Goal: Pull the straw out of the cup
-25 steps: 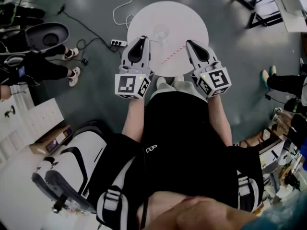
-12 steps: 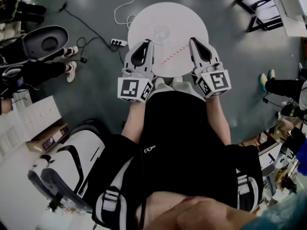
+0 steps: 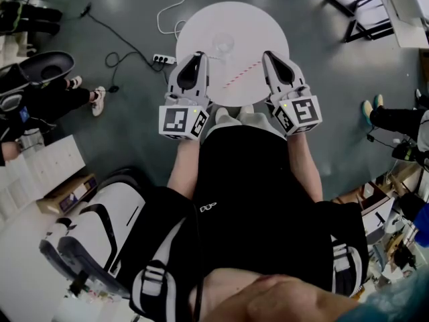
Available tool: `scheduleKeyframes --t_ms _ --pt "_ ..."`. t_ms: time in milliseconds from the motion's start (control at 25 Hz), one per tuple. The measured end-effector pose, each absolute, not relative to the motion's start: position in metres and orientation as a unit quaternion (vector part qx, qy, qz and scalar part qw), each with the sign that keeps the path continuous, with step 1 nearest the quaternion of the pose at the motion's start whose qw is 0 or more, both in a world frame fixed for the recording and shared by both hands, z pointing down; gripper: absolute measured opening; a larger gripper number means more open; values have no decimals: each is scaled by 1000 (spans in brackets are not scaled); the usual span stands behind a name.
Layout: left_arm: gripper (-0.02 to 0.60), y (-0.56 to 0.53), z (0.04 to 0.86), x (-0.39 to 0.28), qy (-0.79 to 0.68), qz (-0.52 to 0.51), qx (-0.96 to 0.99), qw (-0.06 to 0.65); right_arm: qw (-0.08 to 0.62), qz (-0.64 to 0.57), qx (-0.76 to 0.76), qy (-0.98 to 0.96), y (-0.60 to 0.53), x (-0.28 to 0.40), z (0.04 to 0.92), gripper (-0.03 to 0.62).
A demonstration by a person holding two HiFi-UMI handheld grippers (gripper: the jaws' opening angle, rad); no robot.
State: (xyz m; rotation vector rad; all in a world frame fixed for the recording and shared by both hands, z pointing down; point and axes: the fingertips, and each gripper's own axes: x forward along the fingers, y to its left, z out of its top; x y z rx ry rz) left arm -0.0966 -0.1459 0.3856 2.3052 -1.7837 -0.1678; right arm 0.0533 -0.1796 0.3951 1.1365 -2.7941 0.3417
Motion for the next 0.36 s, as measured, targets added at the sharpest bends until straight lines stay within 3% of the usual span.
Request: scheduleKeyframes --t_ms 360 --pt "28 -151 387 -106 -614 -64 779 113 57 112 372 -920 -180 53 399 15"
